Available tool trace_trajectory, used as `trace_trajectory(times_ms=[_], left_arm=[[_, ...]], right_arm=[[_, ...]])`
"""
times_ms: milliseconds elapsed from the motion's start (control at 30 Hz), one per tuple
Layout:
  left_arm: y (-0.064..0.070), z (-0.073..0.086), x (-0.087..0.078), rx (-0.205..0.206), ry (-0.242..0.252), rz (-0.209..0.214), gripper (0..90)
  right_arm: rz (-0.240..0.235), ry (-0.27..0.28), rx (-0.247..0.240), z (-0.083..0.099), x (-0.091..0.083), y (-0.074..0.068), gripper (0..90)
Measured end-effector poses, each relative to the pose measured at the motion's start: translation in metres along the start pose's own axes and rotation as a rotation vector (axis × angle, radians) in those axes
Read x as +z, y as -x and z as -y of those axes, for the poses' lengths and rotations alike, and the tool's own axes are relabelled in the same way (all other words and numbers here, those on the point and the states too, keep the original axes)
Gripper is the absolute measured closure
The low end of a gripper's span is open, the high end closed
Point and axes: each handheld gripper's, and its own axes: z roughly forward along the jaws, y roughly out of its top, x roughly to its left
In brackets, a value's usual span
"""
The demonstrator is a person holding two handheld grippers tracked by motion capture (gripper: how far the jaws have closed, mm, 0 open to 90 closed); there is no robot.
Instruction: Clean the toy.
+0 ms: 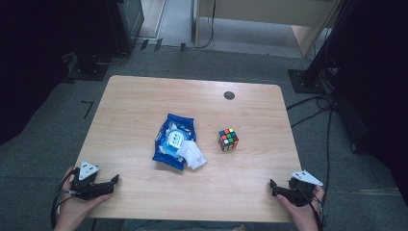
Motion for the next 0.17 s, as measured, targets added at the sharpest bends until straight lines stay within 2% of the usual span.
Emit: trace_trajectory(times_ms=[167], left_arm=[[-0.0003, -0.0004, 0.0004, 0.003, -0.001, 0.002, 10.9]], right_arm=[[0.0, 0.0, 0.0, 0.0, 0.0, 0.0, 2.0]])
